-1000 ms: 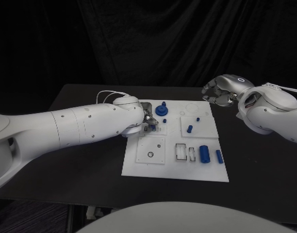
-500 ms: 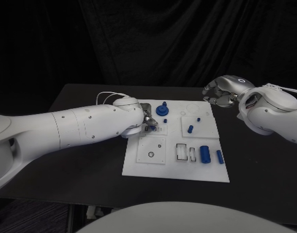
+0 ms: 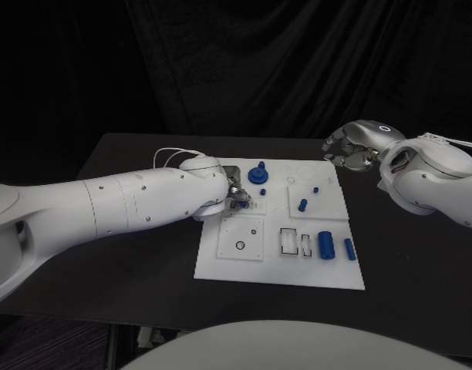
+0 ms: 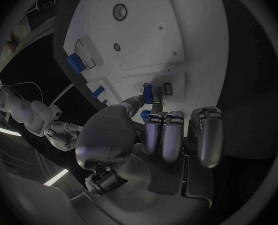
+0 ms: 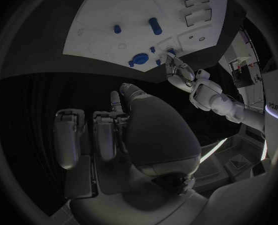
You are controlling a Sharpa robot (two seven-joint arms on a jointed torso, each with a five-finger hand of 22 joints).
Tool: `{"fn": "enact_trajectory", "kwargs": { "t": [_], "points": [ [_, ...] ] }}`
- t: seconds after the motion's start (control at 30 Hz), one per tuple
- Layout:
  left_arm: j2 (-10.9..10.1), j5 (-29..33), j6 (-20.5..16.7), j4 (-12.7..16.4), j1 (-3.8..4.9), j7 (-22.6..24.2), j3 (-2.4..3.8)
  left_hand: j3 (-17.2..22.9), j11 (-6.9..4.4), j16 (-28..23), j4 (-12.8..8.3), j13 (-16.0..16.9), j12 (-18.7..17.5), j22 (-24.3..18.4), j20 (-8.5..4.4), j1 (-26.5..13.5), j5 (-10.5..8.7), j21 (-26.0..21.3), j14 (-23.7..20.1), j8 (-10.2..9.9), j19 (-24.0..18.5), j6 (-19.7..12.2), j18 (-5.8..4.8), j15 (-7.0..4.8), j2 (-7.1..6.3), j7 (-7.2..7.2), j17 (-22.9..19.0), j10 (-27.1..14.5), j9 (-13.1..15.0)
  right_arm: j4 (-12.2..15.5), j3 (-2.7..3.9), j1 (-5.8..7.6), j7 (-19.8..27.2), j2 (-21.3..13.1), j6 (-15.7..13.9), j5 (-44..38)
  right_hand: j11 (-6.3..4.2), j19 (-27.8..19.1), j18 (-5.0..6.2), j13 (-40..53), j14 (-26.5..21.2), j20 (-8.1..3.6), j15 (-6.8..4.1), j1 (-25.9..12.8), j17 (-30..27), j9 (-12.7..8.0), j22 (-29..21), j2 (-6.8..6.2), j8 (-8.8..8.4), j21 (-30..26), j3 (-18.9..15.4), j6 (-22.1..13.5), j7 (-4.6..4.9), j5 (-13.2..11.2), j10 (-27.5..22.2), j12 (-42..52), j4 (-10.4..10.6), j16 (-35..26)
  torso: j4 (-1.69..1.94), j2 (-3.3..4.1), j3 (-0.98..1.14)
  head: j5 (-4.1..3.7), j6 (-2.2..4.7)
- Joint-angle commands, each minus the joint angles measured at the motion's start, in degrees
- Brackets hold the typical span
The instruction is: Assemble the parts on the task board
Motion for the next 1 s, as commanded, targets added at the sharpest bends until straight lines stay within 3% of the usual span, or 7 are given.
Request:
{"fn": "enact_trajectory", "kwargs": {
  "t": [0.03, 0.43, 1.0],
  "points": [
    [0.2, 0.1, -0.4, 0.1, -0.21, 0.5, 0.01, 0.4, -0.16, 0.1, 0.1, 15.1, 0.2, 5.6, -0.26, -0.5, -0.36, -0.3, 6.0, -0.4, -0.3, 0.0, 0.1, -0.37, 0.08, 0.14, 15.1, 5.9, 0.0, 0.1, 0.03, -0.14, -1.2, 0.0, 0.5, -0.2, 0.47, 3.7, -0.02, 15.1, 6.1, 0.47, 0.49, 0.0, 15.1, -0.1, 13.9, -0.31, -0.35, -0.4, 0.4, 0.3, 0.12, 0.4, 6.0, 0.1, 0.1, 0.2, -0.03, 0.0, 0.0, 0.02, -0.01],
    [0.3, 0.1, -1.7, -0.1, -0.28, 1.5, 0.01, 0.7, -0.13, 0.1, 0.3, 15.1, 0.2, 5.5, -0.23, -0.8, -0.91, -0.5, 6.0, -0.7, -0.4, 0.1, 0.13, -0.33, 0.2, 0.18, 15.1, 5.9, 0.0, 0.0, 0.03, -0.2, -1.3, -0.1, 0.8, -0.2, 0.48, 3.7, 0.0, 15.1, 6.1, 0.48, 0.49, 0.0, 15.1, -0.1, 13.8, -0.31, -0.36, -0.5, 0.4, 0.4, 0.13, 0.4, 6.0, 0.1, 0.1, 0.2, -0.03, 0.01, -0.06, 0.08, -0.01],
    [0.7, 0.1, -0.6, -0.5, -0.66, 1.4, 0.01, 0.9, -0.12, 0.1, 0.4, 15.1, 0.2, 5.3, -0.22, -0.8, -0.95, -0.6, 6.0, -0.8, -0.6, 0.2, 0.2, -0.32, 0.34, 0.17, 15.1, 5.9, 0.1, 0.0, 0.03, -0.21, -1.8, -0.1, 1.4, -0.2, 0.48, 3.7, 0.0, 15.1, 6.1, 0.48, 0.49, 0.0, 15.1, -0.1, 13.8, -0.31, -0.36, -0.5, 0.4, 0.4, 0.13, 0.4, 6.0, 0.1, 0.1, 0.2, -0.04, 0.05, -0.04, 0.14, -0.01]
  ]
}}
